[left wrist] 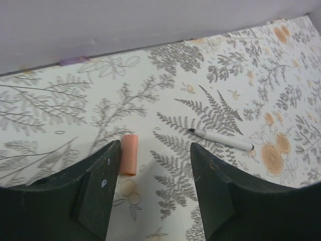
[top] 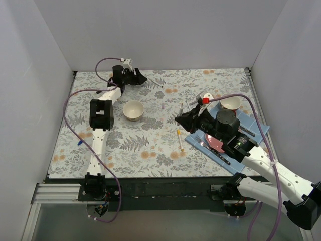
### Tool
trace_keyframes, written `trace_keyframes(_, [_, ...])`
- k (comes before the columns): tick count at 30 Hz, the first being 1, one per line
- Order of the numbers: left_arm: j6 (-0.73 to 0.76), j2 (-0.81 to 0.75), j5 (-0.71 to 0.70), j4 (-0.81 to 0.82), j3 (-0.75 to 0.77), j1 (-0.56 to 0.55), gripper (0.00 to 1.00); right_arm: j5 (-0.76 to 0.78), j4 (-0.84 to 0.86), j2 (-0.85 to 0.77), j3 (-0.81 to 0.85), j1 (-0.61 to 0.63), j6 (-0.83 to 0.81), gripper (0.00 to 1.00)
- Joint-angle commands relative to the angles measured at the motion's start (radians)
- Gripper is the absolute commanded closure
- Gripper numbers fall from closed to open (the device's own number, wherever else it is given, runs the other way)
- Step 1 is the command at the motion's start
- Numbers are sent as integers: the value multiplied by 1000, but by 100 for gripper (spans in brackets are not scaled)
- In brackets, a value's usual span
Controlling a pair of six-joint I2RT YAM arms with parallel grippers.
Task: Insert the pens into the pen caps
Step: Grab a pen cap on the table with the left arm
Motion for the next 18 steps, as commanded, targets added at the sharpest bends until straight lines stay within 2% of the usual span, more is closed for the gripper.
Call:
trace_keyframes(1, [56, -75, 78, -156, -60, -52, 44, -10, 39, -42, -17, -5, 8, 99])
trace_keyframes(10, [197, -233, 3, -265, -264, -144, 48, 4, -15, -140, -39, -3, 11, 99])
trace_keyframes(13, [228, -272, -100, -291, -307, -174, 49, 16, -30, -191, -51, -5, 14, 99])
trace_keyframes(18, [204, -249, -359, -364, -243, -204, 50, 19, -58, -255, -68, -5, 23, 99])
